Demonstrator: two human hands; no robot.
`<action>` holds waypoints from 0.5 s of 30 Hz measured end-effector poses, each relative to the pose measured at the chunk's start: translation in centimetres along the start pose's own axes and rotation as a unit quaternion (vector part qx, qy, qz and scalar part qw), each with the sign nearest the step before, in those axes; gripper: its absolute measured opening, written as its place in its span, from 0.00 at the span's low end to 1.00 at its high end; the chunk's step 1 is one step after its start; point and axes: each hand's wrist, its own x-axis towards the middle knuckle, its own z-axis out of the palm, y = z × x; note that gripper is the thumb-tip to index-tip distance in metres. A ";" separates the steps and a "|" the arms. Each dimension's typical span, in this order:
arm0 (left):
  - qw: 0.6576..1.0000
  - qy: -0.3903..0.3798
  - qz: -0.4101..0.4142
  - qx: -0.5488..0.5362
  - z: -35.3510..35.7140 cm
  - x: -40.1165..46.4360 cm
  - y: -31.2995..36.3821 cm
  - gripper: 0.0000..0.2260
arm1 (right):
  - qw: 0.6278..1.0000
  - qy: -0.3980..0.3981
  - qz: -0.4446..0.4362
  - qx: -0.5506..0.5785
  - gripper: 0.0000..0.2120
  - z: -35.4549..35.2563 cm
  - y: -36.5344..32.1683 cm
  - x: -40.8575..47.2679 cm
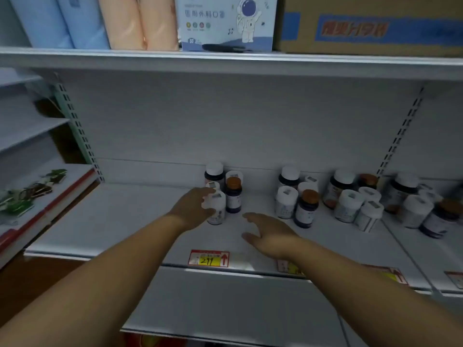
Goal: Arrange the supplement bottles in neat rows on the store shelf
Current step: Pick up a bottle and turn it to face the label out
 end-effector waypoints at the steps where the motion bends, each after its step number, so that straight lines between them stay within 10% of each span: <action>1: 1.000 0.005 0.009 -0.001 0.0 0.5 -0.4 0.22 | 1.000 0.004 0.010 0.013 0.29 0.3 -0.3 0.4; 15: 0.998 0.019 0.031 -0.048 -0.4 1.8 -1.4 0.07 | 0.975 0.015 0.038 0.217 0.33 0.9 -2.3 3.4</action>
